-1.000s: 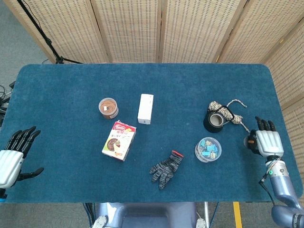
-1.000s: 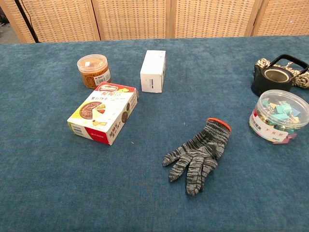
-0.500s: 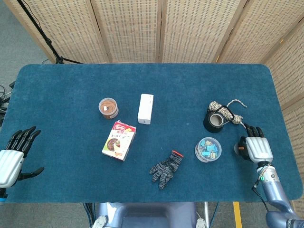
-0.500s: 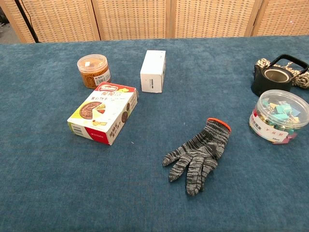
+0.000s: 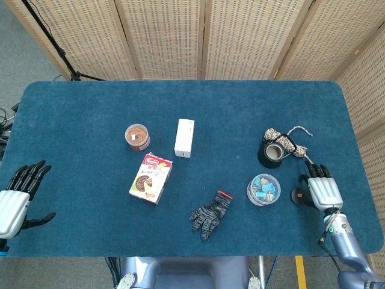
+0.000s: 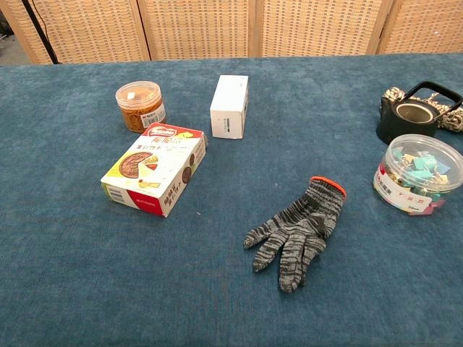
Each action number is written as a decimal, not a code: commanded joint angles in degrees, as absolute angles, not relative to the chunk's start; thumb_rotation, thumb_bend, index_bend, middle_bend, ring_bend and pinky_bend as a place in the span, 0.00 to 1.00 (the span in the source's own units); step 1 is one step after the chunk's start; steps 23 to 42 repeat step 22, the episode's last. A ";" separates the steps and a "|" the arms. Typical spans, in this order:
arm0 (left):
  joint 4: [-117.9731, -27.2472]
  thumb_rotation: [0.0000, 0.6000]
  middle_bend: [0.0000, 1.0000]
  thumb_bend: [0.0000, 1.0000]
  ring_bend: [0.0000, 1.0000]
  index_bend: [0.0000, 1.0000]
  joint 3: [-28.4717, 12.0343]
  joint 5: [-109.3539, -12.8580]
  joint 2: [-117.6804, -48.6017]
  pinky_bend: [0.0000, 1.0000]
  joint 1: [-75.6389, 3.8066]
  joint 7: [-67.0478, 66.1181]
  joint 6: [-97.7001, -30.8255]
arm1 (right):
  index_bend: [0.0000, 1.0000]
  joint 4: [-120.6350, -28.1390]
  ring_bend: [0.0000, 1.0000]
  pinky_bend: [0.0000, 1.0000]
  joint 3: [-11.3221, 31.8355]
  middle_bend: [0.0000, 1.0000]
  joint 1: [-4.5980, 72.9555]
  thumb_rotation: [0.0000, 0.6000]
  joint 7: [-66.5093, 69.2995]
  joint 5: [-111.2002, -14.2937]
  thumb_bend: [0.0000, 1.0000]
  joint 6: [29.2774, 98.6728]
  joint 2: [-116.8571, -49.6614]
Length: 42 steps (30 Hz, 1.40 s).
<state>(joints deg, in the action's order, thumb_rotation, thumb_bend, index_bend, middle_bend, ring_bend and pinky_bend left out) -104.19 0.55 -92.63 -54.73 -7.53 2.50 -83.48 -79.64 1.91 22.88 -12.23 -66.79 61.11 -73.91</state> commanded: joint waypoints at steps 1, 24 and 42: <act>-104.21 1.00 0.00 0.04 0.00 0.00 0.57 -92.64 -54.70 0.00 -7.52 2.56 -83.48 | 0.21 -80.86 0.00 0.00 2.13 0.00 22.38 1.00 -12.84 -67.27 0.34 62.23 -73.15; -101.52 1.00 0.00 0.04 0.00 0.00 1.75 -91.70 -55.45 0.00 -4.61 5.15 -86.18 | 0.00 -88.92 0.00 0.00 -1.98 0.00 9.45 1.00 -7.64 -85.00 0.00 86.18 -67.49; -101.52 1.00 0.00 0.04 0.00 0.00 1.75 -91.70 -55.45 0.00 -4.61 5.15 -86.18 | 0.00 -88.92 0.00 0.00 -1.98 0.00 9.45 1.00 -7.64 -85.00 0.00 86.18 -67.49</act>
